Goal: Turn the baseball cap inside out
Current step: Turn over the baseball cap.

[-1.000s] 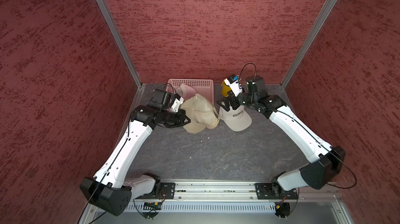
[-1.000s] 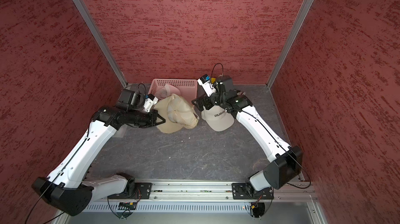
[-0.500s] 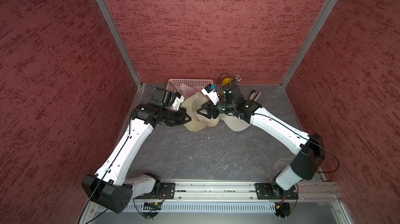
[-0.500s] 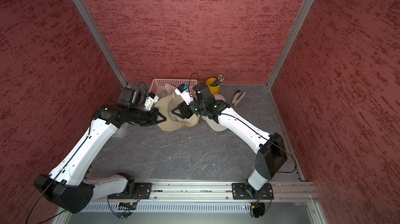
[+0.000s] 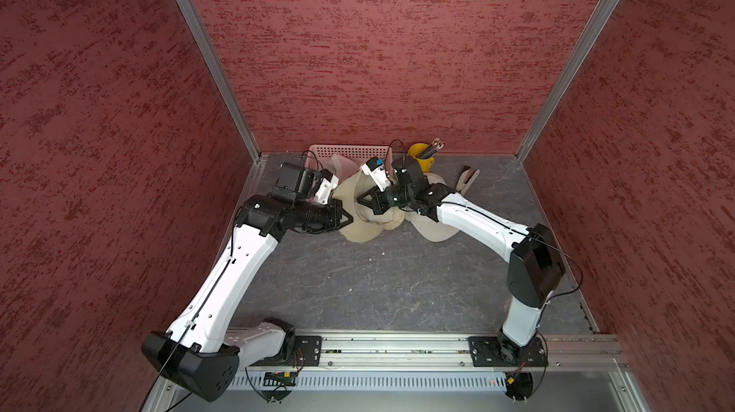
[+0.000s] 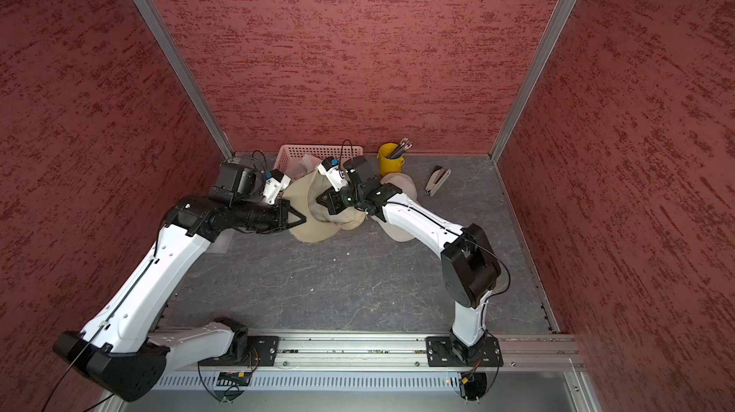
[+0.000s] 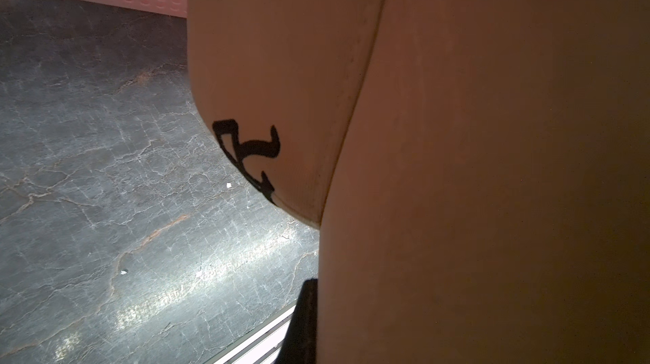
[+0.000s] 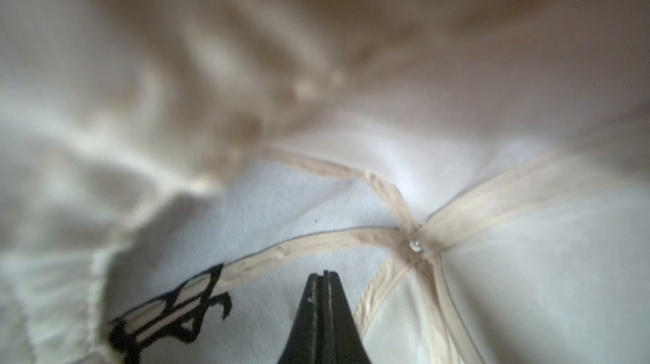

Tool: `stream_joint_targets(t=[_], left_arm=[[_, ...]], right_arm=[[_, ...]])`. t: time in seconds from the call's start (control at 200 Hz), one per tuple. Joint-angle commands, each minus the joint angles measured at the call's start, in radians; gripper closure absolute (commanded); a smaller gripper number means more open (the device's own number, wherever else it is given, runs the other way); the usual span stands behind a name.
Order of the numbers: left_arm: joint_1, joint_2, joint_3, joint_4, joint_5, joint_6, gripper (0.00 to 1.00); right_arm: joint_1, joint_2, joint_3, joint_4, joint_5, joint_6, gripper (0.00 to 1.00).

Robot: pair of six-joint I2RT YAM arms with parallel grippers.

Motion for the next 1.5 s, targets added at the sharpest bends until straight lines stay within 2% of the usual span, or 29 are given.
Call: stream_joint_targets(t=[0.0,0.16,0.285,0.541,0.731,1.027,1.132,1.222,1.357,1.493], left_arm=[[-0.008,-0.023,-0.019,0.043,0.011,-0.016,1.00],[-0.015,-0.030,-0.037,0.061,0.020,-0.026,1.00],[-0.019,-0.034,-0.040,0.062,0.014,-0.028,1.00],[-0.016,-0.062,-0.009,0.050,-0.042,-0.027,1.00],[-0.007,-0.066,-0.005,0.075,-0.067,-0.039,1.00],[0.000,-0.066,-0.026,0.123,-0.017,-0.053,1.00],[0.000,-0.068,-0.029,0.136,0.004,-0.062,1.00],[-0.003,-0.071,-0.029,0.121,0.005,-0.059,1.00],[0.000,-0.083,-0.055,0.102,-0.001,-0.058,1.00],[0.031,-0.089,-0.070,0.113,-0.011,-0.061,1.00]], right_arm=[[-0.015,-0.027,0.031,0.176,0.061,0.076,1.00],[-0.028,-0.018,0.014,0.299,0.067,0.150,1.00],[-0.054,-0.005,0.014,0.348,0.151,0.213,1.00],[-0.087,-0.016,0.069,0.054,0.388,0.129,1.00],[-0.074,-0.049,0.068,-0.068,0.415,0.077,1.00],[-0.052,-0.039,0.077,-0.045,0.263,0.108,1.00],[-0.035,-0.013,0.074,-0.037,0.334,0.134,1.00],[-0.048,-0.010,0.048,-0.015,0.457,0.164,1.00],[-0.103,-0.061,-0.025,0.099,0.511,0.233,1.00],[-0.066,-0.119,0.029,0.019,0.514,0.114,1.00]])
